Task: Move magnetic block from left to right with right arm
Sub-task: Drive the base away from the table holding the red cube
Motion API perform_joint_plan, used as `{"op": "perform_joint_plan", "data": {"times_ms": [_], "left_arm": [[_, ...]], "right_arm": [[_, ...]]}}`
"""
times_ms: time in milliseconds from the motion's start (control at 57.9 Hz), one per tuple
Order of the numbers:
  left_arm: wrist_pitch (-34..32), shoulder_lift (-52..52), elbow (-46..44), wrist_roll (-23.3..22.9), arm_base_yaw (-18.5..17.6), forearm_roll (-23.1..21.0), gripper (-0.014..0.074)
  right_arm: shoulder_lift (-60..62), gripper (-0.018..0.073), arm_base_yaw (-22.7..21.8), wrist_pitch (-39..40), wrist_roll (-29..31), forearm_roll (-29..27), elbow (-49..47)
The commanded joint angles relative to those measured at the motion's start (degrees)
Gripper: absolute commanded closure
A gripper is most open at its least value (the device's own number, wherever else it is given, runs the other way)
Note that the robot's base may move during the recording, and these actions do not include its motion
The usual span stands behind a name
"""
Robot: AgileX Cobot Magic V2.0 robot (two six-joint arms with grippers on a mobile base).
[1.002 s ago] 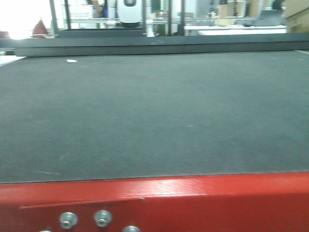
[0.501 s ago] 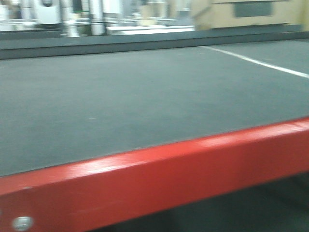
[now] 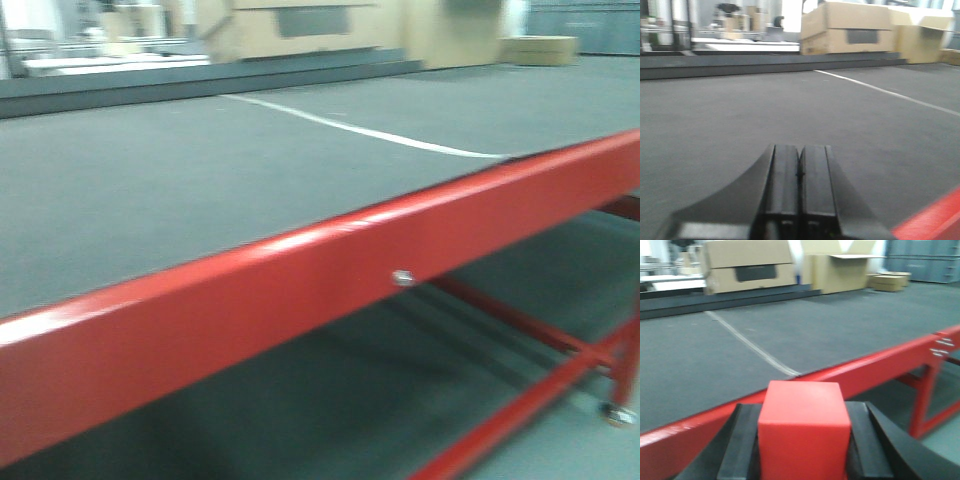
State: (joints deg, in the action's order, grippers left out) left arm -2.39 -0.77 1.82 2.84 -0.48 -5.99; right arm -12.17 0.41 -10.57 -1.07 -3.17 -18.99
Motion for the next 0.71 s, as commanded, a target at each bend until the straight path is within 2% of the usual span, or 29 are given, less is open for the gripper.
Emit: {"op": "perform_joint_plan", "data": {"times_ms": [0,691], "left_arm": [[-5.20,-0.65,0.54,0.14,-0.38,-0.27,0.0722],[-5.20,-0.65,0.54,0.14,-0.38,-0.27,0.0722]], "right_arm": [[-0.48,0.0189,-0.34,4.91,0.55,0.06,-1.67],[-0.48,0.0189,-0.34,4.91,0.55,0.06,-1.67]]}}
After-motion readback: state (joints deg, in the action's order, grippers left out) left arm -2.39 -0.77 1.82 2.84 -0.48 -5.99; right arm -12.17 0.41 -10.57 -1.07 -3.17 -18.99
